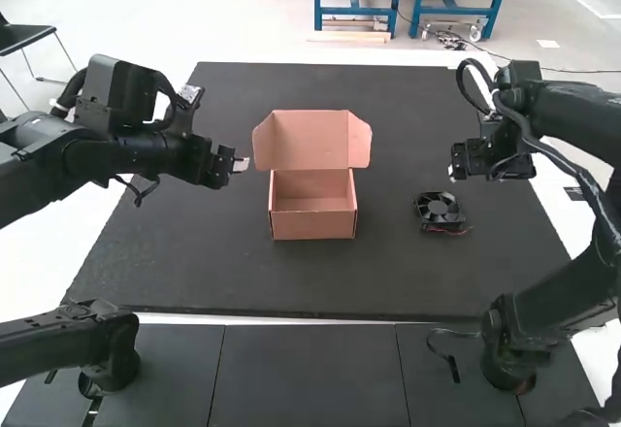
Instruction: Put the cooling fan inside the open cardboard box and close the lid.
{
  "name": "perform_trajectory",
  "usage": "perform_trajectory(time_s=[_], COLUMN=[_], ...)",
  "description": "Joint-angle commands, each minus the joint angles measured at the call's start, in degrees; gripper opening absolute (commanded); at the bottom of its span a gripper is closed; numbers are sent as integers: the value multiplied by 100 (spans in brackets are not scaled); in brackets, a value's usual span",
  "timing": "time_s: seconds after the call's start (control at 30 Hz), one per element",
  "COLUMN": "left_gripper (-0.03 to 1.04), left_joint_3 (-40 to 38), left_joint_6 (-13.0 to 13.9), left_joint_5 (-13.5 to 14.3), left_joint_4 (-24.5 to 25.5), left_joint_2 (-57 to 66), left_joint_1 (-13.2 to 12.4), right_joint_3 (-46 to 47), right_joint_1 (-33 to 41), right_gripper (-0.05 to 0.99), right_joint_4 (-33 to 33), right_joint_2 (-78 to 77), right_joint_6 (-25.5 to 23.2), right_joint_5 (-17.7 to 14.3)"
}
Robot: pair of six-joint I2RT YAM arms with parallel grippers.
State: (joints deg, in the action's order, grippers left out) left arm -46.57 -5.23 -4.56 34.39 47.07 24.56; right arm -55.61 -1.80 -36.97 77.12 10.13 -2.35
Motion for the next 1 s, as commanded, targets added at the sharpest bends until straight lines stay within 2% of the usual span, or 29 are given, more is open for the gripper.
perform_trajectory(time_s=[0.0,0.33,0.8,0.97], left_gripper=[97,97,97,97], left_joint_3=[-63,-37,-10,-19], left_joint_6=[163,181,163,163], left_joint_5=[-142,-203,-116,-116], left_joint_4=[-3,59,59,41], left_joint_2=[-57,-57,-57,-57], left_joint_1=[111,515,489,392], right_joint_3=[-283,-670,-969,-1118], right_joint_1=[-136,-444,-514,-514], right_gripper=[91,90,90,90], right_joint_4=[-3,23,146,138], right_joint_2=[277,1121,2088,2351], right_joint_6=[94,42,-2,-20], right_joint_5=[-81,-81,42,77])
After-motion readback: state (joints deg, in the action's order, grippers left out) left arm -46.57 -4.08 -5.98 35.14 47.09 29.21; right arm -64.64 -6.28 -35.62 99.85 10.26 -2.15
